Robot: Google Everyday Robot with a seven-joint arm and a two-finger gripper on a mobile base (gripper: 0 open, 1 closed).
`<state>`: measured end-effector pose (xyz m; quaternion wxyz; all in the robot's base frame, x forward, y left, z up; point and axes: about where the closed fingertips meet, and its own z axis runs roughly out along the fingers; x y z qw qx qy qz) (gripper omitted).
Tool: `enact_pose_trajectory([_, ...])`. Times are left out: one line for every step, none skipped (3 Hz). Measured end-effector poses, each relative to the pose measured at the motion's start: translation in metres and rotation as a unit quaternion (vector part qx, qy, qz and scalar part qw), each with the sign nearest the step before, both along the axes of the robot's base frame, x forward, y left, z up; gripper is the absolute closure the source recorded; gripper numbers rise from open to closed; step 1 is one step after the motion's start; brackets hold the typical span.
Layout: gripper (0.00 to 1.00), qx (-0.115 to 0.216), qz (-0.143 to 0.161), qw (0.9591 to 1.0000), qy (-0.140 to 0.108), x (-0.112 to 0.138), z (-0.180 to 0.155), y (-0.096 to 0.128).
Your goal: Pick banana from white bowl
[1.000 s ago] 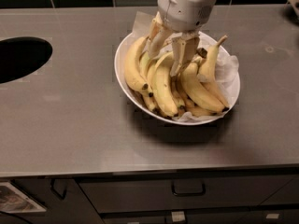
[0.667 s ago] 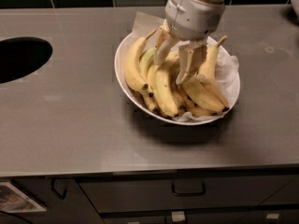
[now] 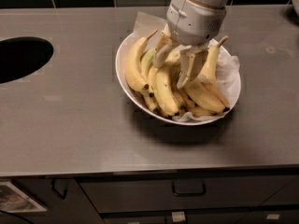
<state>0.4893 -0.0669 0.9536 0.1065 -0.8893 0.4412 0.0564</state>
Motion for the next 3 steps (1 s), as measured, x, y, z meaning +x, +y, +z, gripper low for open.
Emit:
enact_pose_trajectory([0.51, -0.006, 0.005, 1.0, -0.003, 0.007, 0.003, 0.005])
enact_pose_trajectory([0.52, -0.01, 0.009, 0.9998, -0.015, 0.016, 0.01, 0.013])
enact_pose_trajectory([0.52, -0.012, 0.01, 0.9996, -0.022, 0.021, 0.014, 0.017])
